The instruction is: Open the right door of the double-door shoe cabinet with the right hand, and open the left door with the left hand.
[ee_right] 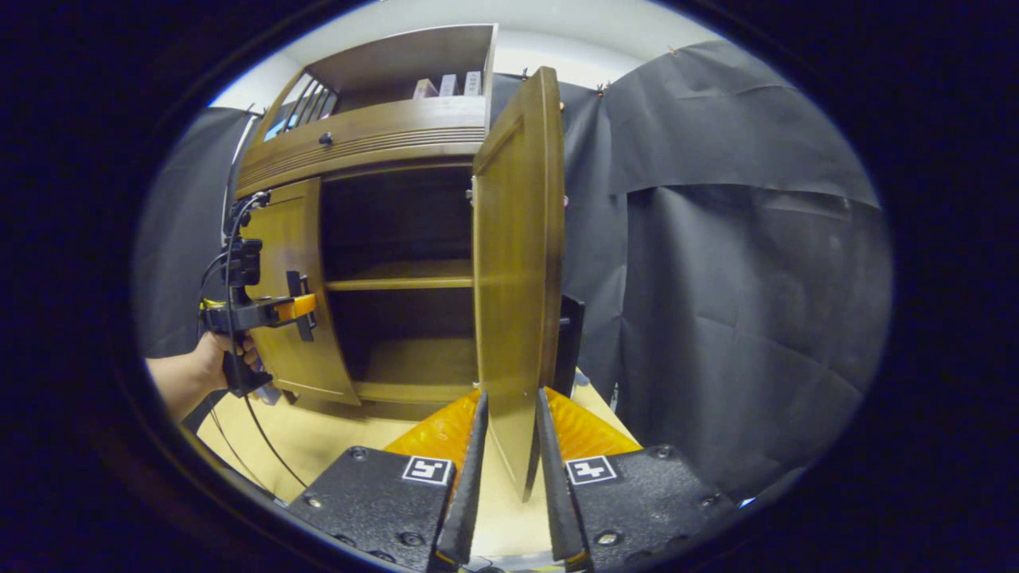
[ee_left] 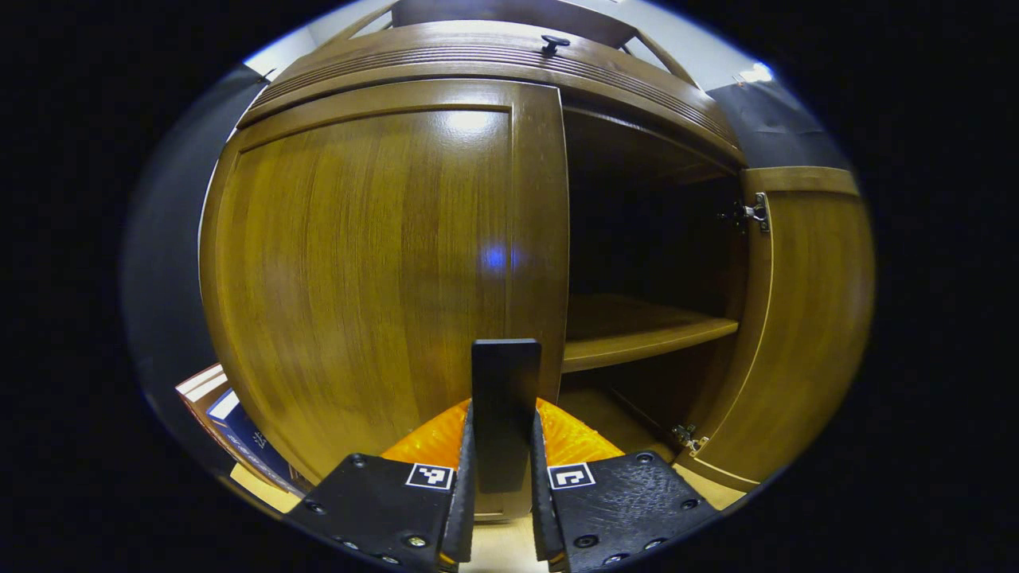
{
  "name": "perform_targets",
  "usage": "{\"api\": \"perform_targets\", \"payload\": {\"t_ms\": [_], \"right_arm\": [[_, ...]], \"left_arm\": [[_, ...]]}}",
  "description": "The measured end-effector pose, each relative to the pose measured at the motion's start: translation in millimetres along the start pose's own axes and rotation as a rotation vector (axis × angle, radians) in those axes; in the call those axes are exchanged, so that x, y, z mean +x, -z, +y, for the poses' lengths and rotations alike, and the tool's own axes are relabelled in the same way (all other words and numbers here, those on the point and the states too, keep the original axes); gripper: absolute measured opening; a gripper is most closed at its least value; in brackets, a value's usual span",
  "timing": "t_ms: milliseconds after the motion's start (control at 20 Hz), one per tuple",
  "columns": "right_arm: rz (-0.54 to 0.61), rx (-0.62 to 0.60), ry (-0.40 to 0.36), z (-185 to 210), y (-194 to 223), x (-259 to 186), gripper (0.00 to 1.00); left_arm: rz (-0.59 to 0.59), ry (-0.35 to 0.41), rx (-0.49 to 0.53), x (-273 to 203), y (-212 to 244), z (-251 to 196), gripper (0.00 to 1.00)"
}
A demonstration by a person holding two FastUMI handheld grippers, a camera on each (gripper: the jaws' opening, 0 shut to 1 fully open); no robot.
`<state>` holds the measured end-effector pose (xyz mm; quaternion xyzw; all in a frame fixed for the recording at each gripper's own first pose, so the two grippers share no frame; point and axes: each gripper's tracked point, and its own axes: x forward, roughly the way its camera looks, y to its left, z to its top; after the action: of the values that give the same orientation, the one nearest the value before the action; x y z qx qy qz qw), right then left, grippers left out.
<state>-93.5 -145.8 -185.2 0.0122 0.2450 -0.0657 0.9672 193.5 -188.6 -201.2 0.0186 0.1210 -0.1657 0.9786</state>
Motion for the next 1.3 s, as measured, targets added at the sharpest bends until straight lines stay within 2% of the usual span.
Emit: {"api": "perform_targets", "payload": {"t_ms": [450,550,650,750,900,1150,1300], "right_arm": [[-0.013,-0.025,-0.043,32,1,1,0.45],[-0.009,-0.027,-0.051,37,2,3,0.5],[-0.006,-0.033,-0.059,39,4,4,0.6],[-0.006,-0.04,-0.066,42,5,6,0.59],[-0.006,-0.051,-0.09,53,3,11,0.64],[0.002,-0.077,-0.131,70,7,17,0.62],[-0.001,-0.092,-0.153,80,7,19,0.64]], "left_arm": [[0.009,0.003,0.007,-50,12,3,0.29],[0.011,-0.005,-0.002,-64,13,6,0.29],[0.015,-0.013,-0.016,-78,14,9,0.29],[0.018,-0.025,-0.027,-90,16,12,0.29],[0.015,-0.043,-0.041,-108,18,18,0.29],[0.015,-0.065,-0.049,-138,22,34,0.29],[0.015,-0.092,-0.061,-153,25,44,0.29]]}}
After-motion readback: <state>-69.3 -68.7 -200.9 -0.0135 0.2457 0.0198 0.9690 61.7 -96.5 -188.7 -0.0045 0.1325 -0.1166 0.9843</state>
